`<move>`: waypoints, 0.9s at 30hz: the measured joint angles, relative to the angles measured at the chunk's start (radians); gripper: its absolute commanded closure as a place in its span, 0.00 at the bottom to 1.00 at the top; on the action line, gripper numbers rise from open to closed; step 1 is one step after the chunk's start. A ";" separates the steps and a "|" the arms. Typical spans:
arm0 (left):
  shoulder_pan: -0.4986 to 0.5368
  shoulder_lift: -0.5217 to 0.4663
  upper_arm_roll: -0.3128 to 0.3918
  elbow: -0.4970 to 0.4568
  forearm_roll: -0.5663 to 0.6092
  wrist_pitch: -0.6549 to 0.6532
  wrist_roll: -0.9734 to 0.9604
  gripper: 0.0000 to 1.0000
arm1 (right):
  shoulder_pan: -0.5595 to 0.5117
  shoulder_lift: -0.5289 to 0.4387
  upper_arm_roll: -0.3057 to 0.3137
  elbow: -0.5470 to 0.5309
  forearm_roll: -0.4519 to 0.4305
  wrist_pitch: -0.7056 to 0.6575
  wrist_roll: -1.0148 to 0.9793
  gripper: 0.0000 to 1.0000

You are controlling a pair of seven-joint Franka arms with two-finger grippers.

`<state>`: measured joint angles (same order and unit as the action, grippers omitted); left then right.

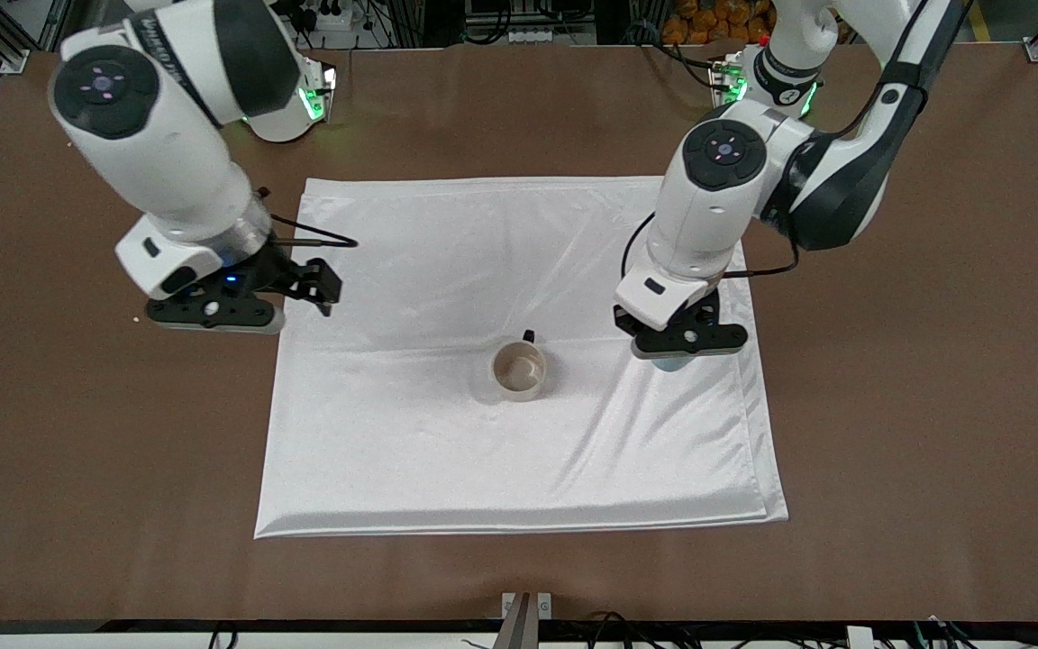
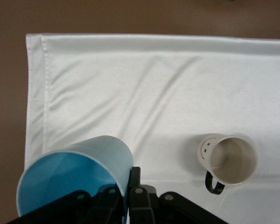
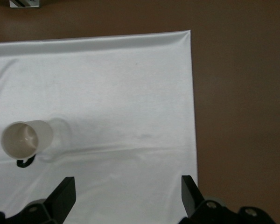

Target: Place blue cup into white mug on cloth

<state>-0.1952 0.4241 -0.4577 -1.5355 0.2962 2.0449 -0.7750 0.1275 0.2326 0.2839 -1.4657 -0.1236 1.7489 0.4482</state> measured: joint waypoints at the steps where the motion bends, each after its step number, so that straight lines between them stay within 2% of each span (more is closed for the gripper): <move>1: -0.010 0.017 -0.001 0.016 0.001 -0.002 -0.013 1.00 | -0.019 -0.009 -0.001 -0.002 0.001 -0.007 -0.034 0.00; 5: -0.045 0.078 -0.003 0.071 0.001 -0.007 -0.058 1.00 | -0.071 -0.043 -0.023 -0.006 0.003 -0.037 -0.145 0.00; 12: -0.088 0.159 -0.004 0.124 0.011 -0.009 -0.134 1.00 | -0.086 -0.093 -0.121 -0.010 0.012 -0.056 -0.303 0.00; 19: -0.147 0.230 -0.005 0.166 0.036 -0.009 -0.215 1.00 | -0.093 -0.108 -0.250 -0.012 0.153 -0.077 -0.420 0.00; 23: -0.190 0.267 -0.001 0.203 0.068 -0.009 -0.260 1.00 | -0.098 -0.108 -0.302 -0.014 0.174 -0.079 -0.457 0.00; 27: -0.252 0.287 0.046 0.237 0.075 -0.009 -0.290 1.00 | -0.098 -0.108 -0.326 -0.016 0.178 -0.087 -0.473 0.00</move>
<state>-0.4470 0.7114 -0.4122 -1.2984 0.3712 2.0358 -1.0652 0.0291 0.1241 -0.0416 -1.4820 0.0543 1.6615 -0.0244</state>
